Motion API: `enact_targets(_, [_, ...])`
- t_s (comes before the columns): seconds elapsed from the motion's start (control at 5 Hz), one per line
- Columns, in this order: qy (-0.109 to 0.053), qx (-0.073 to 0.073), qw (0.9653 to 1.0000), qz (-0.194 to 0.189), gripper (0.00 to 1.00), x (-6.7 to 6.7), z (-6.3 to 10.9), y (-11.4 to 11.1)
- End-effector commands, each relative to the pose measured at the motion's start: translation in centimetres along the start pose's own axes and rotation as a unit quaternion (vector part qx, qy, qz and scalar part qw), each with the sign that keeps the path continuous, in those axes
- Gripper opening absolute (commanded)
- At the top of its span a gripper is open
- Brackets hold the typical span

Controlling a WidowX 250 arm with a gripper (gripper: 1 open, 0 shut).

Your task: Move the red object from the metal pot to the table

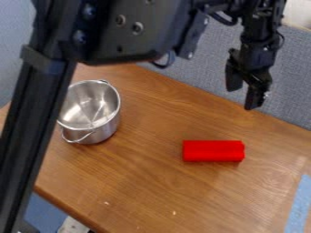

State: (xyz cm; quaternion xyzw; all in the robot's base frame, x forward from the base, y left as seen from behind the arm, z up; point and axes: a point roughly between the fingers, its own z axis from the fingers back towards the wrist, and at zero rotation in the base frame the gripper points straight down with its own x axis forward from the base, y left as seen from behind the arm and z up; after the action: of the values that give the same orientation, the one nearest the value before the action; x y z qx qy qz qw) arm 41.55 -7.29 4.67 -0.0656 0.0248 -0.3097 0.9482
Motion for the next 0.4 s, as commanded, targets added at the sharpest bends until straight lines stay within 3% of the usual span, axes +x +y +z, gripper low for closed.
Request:
enact_targets(0.0, [-0.028, -0.002, 0.999, 0.035, 0.0, 0.1, 3.9, 1.1])
enact_targets(0.2, [-0.025, -0.008, 0.9952, 0.094, 1.0, -1.0, 6.0, -0.9])
